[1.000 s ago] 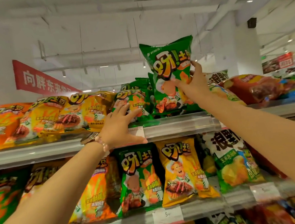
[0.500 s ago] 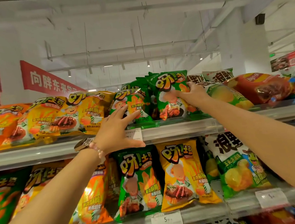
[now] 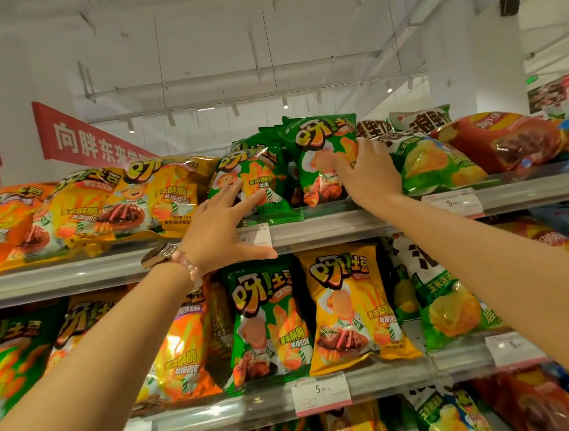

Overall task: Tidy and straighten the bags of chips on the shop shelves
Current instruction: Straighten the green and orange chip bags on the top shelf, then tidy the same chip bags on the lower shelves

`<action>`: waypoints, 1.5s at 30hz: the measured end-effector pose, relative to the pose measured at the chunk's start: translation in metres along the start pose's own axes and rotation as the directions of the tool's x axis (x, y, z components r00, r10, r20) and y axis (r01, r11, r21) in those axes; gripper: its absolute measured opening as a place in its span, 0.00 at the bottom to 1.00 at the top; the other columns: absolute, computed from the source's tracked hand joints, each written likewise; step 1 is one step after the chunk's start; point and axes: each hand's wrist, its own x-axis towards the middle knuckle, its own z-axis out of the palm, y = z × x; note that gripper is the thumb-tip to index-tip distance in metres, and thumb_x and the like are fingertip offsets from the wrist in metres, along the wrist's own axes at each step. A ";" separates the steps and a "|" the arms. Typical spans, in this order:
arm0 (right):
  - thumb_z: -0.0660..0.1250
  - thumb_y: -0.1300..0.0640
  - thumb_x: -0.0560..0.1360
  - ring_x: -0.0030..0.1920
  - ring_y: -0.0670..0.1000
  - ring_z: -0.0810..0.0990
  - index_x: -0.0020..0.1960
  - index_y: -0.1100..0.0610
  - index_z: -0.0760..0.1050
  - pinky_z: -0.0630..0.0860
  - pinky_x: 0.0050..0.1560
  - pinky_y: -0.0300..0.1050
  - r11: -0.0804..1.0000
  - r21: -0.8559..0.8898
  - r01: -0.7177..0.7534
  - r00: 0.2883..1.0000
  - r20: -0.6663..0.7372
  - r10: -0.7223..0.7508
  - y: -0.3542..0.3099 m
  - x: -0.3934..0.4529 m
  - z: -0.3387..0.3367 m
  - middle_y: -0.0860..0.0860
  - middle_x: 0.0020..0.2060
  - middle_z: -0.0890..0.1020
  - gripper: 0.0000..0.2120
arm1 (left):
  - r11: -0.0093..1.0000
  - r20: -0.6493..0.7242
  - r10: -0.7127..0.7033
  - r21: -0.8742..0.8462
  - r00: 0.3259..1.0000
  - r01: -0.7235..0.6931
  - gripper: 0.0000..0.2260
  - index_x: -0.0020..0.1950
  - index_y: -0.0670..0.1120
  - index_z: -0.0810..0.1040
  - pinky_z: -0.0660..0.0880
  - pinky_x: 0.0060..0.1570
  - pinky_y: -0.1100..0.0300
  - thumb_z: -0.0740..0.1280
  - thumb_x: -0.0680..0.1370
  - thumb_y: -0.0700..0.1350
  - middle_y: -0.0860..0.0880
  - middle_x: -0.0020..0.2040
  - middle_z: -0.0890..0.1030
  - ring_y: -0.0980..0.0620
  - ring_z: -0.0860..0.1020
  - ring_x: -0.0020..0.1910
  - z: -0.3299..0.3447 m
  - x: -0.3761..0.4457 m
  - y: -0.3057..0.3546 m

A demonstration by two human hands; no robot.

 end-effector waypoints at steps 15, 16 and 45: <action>0.63 0.56 0.77 0.65 0.51 0.68 0.72 0.58 0.62 0.65 0.67 0.44 0.866 0.356 0.352 0.933 -0.060 -0.355 0.000 -0.095 -0.022 0.54 0.66 0.69 0.25 | 0.993 -0.274 0.059 -0.078 0.960 -0.083 0.32 0.75 0.46 0.62 0.55 0.72 0.40 0.69 0.75 0.54 0.43 0.77 0.59 0.42 0.57 0.75 0.034 -0.072 0.038; 0.63 0.57 0.77 0.63 0.50 0.69 0.69 0.59 0.65 0.66 0.64 0.40 0.845 0.380 0.377 0.921 -0.055 -0.386 0.003 -0.108 -0.022 0.54 0.63 0.70 0.22 | 0.992 -0.309 0.079 -0.073 0.948 -0.107 0.31 0.73 0.44 0.66 0.59 0.70 0.38 0.71 0.74 0.52 0.40 0.74 0.63 0.40 0.61 0.73 0.042 -0.082 0.042; 0.78 0.45 0.63 0.74 0.60 0.59 0.77 0.47 0.54 0.64 0.70 0.56 0.988 0.125 -0.094 0.847 0.531 0.014 0.085 -0.177 0.051 0.57 0.75 0.59 0.50 | 0.986 0.256 -0.168 0.053 0.952 0.160 0.56 0.76 0.57 0.34 0.48 0.72 0.37 0.73 0.65 0.65 0.45 0.76 0.31 0.47 0.25 0.70 0.165 -0.134 0.050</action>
